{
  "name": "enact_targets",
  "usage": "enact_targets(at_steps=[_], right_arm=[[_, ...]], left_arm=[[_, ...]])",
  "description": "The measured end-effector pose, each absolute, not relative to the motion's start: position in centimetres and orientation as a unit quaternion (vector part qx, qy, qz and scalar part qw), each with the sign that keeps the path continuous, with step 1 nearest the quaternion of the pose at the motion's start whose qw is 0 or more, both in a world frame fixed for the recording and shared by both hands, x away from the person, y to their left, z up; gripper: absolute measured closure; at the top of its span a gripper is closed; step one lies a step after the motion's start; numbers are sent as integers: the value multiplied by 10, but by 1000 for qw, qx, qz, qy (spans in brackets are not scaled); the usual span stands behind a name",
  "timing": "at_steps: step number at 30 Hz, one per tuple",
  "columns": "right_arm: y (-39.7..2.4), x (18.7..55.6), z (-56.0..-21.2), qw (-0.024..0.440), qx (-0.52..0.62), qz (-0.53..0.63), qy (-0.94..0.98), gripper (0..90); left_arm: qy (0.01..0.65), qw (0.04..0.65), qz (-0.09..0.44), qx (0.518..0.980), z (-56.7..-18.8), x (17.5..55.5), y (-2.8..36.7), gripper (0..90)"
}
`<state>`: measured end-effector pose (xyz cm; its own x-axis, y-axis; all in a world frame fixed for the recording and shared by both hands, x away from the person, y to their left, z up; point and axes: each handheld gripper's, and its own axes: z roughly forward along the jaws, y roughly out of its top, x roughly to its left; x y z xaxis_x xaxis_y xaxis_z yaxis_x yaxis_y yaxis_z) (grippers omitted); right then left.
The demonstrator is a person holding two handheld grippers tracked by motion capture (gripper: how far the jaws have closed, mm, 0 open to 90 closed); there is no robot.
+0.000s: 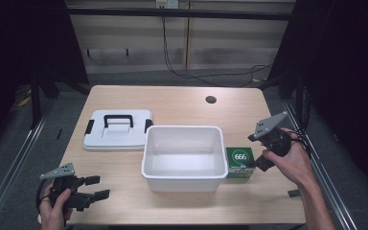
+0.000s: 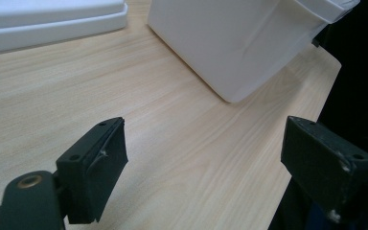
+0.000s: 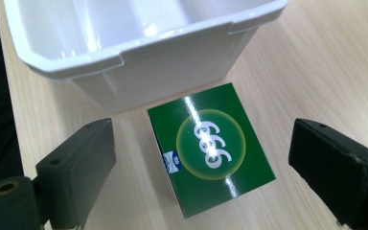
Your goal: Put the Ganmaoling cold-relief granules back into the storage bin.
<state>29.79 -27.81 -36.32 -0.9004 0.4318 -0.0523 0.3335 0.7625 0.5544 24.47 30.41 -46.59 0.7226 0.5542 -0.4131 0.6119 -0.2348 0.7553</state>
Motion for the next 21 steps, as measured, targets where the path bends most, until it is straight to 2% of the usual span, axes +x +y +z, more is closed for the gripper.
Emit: enact_targets(at_steps=[6, 14, 21], right_arm=[[-268, 307, -371, 38, 191, 234, 952, 82], [-261, 316, -380, 21, 163, 205, 965, 80], [-255, 321, -383, 32, 139, 178, 974, 81]], left_arm=[[372, 493, -30, 786, -466, 245, 304, 160], [371, 493, -32, 786, -467, 245, 303, 160], [370, 493, -34, 787, -467, 246, 303, 160]])
